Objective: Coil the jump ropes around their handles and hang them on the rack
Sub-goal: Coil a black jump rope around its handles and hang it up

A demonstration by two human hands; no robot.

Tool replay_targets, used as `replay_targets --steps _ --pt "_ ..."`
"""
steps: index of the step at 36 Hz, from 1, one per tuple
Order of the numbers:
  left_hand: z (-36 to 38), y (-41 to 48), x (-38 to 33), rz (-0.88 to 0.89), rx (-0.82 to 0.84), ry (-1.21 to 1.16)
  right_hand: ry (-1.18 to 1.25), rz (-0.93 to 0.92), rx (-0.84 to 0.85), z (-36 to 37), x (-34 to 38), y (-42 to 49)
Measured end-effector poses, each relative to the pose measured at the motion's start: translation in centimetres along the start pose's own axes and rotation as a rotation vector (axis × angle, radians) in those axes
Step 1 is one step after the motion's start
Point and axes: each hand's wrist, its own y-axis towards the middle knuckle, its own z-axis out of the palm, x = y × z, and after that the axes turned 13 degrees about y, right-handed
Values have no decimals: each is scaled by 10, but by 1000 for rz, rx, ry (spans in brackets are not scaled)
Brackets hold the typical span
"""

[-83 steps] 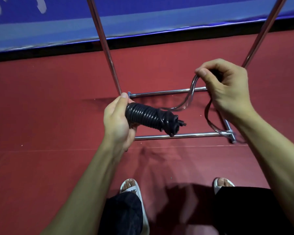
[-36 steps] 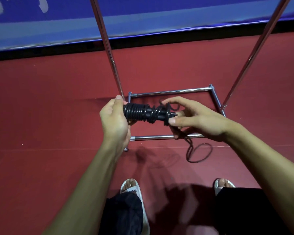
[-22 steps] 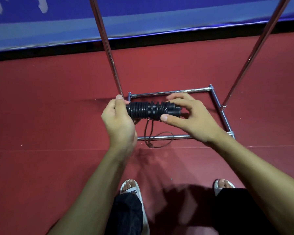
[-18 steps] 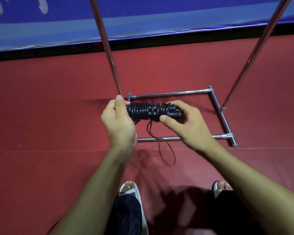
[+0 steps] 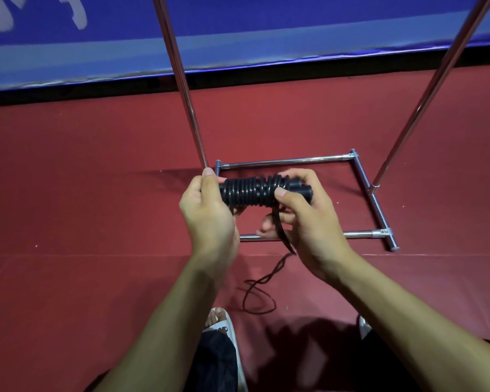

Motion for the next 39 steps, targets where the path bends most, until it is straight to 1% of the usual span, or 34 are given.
replay_targets --steps 3,6,9,12,16,20,22,23,26,28,30,34,39 --pt "-5 4 1 106 -9 87 34 72 -1 1 5 -1" --pt "-10 6 -5 213 -5 145 -40 81 41 0 8 -3" --pt "-11 4 -9 278 4 163 -69 59 18 2 9 -5" --pt "-11 2 -11 280 13 159 -78 37 42 4 12 -5" --pt "-14 4 -13 244 19 125 -49 136 149 3 21 -2" --pt "-12 6 -12 158 18 81 51 184 198 1 23 1" --pt "-11 5 -10 134 26 44 61 127 194 -1 21 2" --pt "-10 5 -10 132 29 27 18 63 189 -3 20 3" --pt "-9 5 -9 121 30 7 -253 -138 158 -5 18 3" --pt "-8 4 -9 105 25 0 -344 -176 142 -5 18 1" --pt "-8 2 -9 111 27 6 -303 -163 129 -4 16 -1" --pt "-4 -1 -10 87 35 -6 -147 -145 81 0 8 -4" --pt "-3 -2 -12 45 24 -26 59 -58 21 9 4 -8"
